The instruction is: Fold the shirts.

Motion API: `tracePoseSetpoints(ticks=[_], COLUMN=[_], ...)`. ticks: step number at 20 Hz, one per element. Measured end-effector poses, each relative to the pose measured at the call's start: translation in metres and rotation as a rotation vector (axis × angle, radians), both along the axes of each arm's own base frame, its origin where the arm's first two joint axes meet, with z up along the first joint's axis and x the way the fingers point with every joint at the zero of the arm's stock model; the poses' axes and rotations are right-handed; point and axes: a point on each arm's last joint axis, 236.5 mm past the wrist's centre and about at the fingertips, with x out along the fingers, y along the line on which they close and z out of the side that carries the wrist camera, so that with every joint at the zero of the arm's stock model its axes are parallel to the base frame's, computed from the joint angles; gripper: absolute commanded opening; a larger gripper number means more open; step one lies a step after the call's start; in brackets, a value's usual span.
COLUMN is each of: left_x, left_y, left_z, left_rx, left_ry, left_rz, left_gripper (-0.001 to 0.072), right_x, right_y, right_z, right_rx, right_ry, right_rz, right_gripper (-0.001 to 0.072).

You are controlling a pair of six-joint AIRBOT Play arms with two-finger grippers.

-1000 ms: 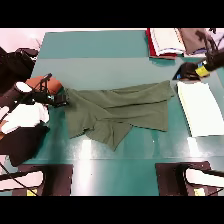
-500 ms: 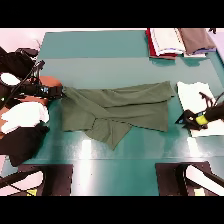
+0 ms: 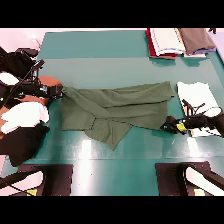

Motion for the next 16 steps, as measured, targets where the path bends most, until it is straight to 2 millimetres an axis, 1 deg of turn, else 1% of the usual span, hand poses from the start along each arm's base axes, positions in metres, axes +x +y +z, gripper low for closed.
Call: tracePoseSetpoints(ticks=[1,2,3,4,5,6,8,9,10,11,12,13,14,15,16], left_x=[-0.001,-0.001,0.0,0.0,0.001,0.003,0.0,-0.006,-0.016,-0.031,-0.048,-0.071,-0.094,-0.119,-0.141], left_y=[-0.001,-0.002,-0.003,-0.004,-0.005,-0.005,-0.006,-0.007,-0.008,-0.009,-0.011,-0.012,-0.014,-0.017,-0.018], left_z=[0.002,0.006,0.016,0.029,0.05,0.076,0.148,0.192,0.236,0.284,0.328,0.372,0.409,0.444,0.471], left_rx=[-0.006,-0.009,-0.013,-0.017,-0.017,-0.018,-0.012,-0.007,-0.004,0.002,0.008,0.013,0.014,0.013,0.012], left_ry=[-0.001,-0.009,-0.032,-0.061,-0.11,-0.171,-0.341,-0.446,-0.55,-0.664,-0.772,-0.884,-0.977,-1.068,-1.141], left_rz=[-0.001,-0.002,-0.001,0.0,0.003,0.008,0.014,0.017,0.019,0.021,0.024,0.028,0.031,0.034,0.038], left_gripper=[0.0025,0.0025,0.0024,0.0025,0.0025,0.0025,0.0025,0.0024,0.0024,0.0024,0.0024,0.0024,0.0024,0.0024,0.0024], right_x=[0.003,0.008,0.015,0.027,0.042,0.058,0.088,0.099,0.105,0.106,0.102,0.095,0.084,0.072,0.06], right_y=[0.003,0.009,0.013,0.016,0.017,0.018,0.015,0.012,0.006,-0.002,-0.009,-0.016,-0.024,-0.031,-0.037], right_z=[0.001,0.007,0.016,0.031,0.054,0.082,0.159,0.204,0.254,0.304,0.348,0.389,0.428,0.458,0.485], right_rx=[-0.009,-0.008,-0.013,-0.024,-0.039,-0.055,-0.101,-0.128,-0.163,-0.203,-0.241,-0.282,-0.329,-0.375,-0.425], right_ry=[-0.02,-0.049,-0.087,-0.146,-0.227,-0.315,-0.536,-0.653,-0.775,-0.893,-0.992,-1.081,-1.164,-1.223,-1.271], right_rz=[0.021,0.046,0.073,0.096,0.114,0.127,0.139,0.134,0.122,0.102,0.084,0.065,0.044,0.026,0.009], right_gripper=[0.0018,0.0017,0.0017,0.0017,0.0017,0.0017,0.0017,0.0017,0.0017,0.0017,0.0016,0.0017,0.0017,0.0016,0.0017])
